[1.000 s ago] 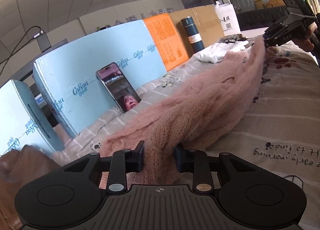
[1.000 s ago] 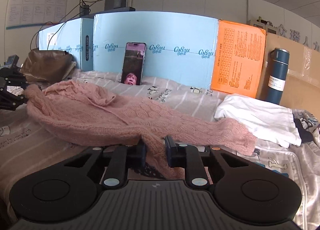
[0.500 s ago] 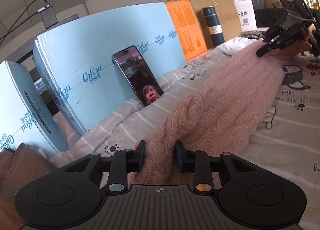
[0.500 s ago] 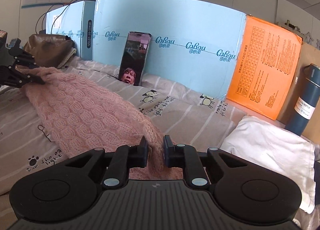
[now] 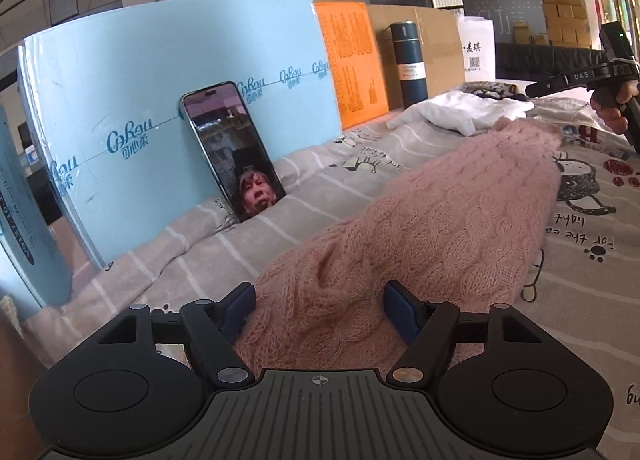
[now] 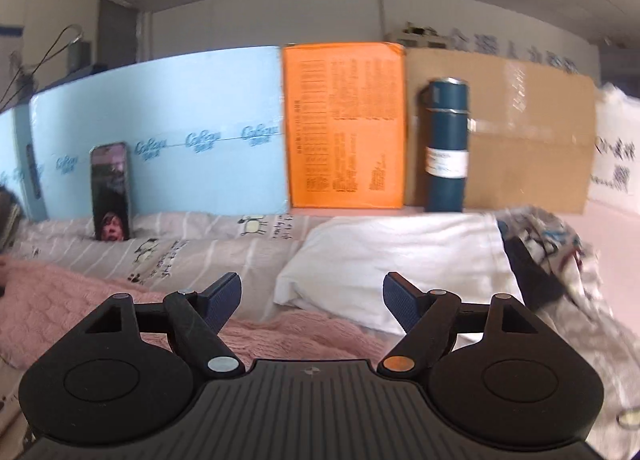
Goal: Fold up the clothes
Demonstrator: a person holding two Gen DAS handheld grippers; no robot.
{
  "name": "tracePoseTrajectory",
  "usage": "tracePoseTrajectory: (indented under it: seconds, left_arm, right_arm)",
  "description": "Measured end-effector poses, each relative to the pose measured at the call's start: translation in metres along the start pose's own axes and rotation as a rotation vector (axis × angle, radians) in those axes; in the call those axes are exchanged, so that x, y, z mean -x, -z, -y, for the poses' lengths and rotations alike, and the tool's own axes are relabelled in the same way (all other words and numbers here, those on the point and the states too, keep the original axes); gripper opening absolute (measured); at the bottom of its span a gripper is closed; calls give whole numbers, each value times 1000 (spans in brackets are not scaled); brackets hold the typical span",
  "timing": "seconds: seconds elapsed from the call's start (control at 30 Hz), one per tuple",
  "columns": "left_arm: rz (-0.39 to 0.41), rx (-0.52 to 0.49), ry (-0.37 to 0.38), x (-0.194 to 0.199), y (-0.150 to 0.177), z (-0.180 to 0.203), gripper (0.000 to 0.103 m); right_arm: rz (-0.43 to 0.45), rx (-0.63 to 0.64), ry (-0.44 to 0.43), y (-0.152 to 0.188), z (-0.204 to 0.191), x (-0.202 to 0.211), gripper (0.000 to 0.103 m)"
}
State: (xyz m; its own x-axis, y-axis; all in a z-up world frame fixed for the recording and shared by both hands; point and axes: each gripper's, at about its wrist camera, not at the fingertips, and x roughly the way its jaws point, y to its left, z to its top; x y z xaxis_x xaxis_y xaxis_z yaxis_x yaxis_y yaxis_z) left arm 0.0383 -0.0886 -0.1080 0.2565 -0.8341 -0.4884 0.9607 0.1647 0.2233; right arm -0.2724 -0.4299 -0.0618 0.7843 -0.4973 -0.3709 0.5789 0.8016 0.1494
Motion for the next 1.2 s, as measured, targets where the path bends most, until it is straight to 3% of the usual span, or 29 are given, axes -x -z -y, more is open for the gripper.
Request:
tracePoseTrajectory:
  seconds: [0.2,0.23,0.37,0.47,0.57,0.73,0.87,0.97,1.07,1.1,1.17,1.2]
  left_arm:
    - [15,-51,40,2,1,12,25]
    - [21,-64,36,3,1,15,24]
    - [44,-61,8,9,2,20,22]
    - [54,-66,-5,12,4,24,22]
    - [95,-61,-29,17,0,23,18]
    - [151,-38,-77,27,-9,12,17]
    - [158,-68,-123,30,-18,4,17]
    - [140,-62,-135,23,-18,-1,17]
    - [85,-70,-121,11,-12,-1,18]
    - [67,-72,-117,6,-10,-1,19]
    - [43,-62,-113,0,-6,-1,20]
    - [41,-57,-112,-1,-5,-2,21]
  right_arm:
    - [-57,-235,46,23,32,5,75]
    - [-71,-246,31,25,33,3,74]
    - [-154,-239,-21,31,22,-4,29]
    - [-120,-199,22,29,12,5,11]
    - [-34,-177,36,22,6,20,5]
    - [96,-125,24,-3,-10,26,4]
    - [167,-160,47,-20,-10,19,4]
    - [156,-191,72,-21,-5,9,4]
    - [81,-249,73,-10,3,4,6]
    - [55,-269,72,-6,6,3,11]
    - [3,-309,72,2,12,0,47]
    - [-23,-328,72,6,15,-2,52]
